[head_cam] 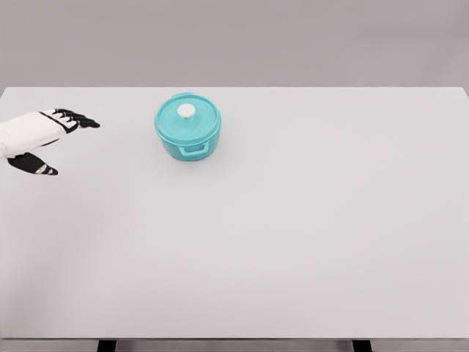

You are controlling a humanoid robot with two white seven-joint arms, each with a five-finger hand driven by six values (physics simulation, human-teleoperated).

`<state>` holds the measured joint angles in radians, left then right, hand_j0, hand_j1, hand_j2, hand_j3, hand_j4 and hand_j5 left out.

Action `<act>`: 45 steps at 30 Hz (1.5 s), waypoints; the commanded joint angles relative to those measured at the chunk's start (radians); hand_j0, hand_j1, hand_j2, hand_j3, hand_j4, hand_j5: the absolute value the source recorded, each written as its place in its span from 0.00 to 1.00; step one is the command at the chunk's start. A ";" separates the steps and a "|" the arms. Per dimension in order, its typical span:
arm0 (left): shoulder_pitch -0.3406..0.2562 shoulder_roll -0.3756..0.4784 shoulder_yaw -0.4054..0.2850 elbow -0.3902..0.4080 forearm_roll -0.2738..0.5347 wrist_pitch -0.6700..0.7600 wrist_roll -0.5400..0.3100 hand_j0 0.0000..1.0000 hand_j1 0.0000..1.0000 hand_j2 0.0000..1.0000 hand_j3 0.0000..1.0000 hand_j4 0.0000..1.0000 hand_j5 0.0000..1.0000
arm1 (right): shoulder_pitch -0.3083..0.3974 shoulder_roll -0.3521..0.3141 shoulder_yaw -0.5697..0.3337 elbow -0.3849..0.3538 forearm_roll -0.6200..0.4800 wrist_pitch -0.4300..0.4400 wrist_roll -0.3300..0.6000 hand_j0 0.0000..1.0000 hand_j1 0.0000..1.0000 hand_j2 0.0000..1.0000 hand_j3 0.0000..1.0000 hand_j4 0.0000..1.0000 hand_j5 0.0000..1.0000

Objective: Open the lid of the pot with left arm

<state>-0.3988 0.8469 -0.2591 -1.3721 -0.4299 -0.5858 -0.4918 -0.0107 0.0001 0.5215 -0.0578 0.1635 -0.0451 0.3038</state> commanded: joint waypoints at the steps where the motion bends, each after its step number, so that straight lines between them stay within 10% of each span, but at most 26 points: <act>1: 0.000 -0.009 -0.008 -0.002 0.003 0.000 -0.004 1.00 1.00 1.00 1.00 1.00 1.00 | 0.000 0.000 0.000 0.000 0.001 -0.001 0.000 1.00 1.00 1.00 1.00 1.00 1.00; 15: -0.094 -0.009 -0.066 -0.012 -0.056 -0.019 -0.080 1.00 1.00 1.00 1.00 1.00 1.00 | 0.017 0.000 0.000 0.001 -0.001 0.001 0.002 1.00 1.00 1.00 1.00 1.00 1.00; 20: -0.434 0.032 -0.413 0.107 0.131 -0.025 -0.077 1.00 1.00 1.00 1.00 1.00 1.00 | 0.017 0.000 0.000 0.001 -0.001 0.001 0.002 1.00 1.00 1.00 1.00 1.00 1.00; 27: -0.618 -0.019 -0.539 0.062 0.122 -0.025 -0.093 1.00 1.00 1.00 1.00 1.00 1.00 | 0.017 0.000 0.000 0.001 -0.001 0.001 0.002 1.00 1.00 1.00 1.00 1.00 1.00; 30: -0.735 -0.216 -0.693 0.278 0.120 -0.025 -0.097 1.00 1.00 1.00 1.00 1.00 1.00 | 0.017 0.000 0.000 0.001 -0.001 0.001 0.002 1.00 1.00 1.00 1.00 1.00 1.00; 45: -0.793 -0.407 -0.718 0.395 0.017 0.001 -0.119 0.98 0.98 0.98 0.98 0.98 0.98 | 0.017 0.000 0.000 0.001 -0.001 0.001 0.002 1.00 1.00 1.00 1.00 1.00 1.00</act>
<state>-1.1904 0.4602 -0.9773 -0.9931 -0.4028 -0.5900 -0.6105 0.0061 0.0001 0.5214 -0.0569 0.1627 -0.0443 0.3049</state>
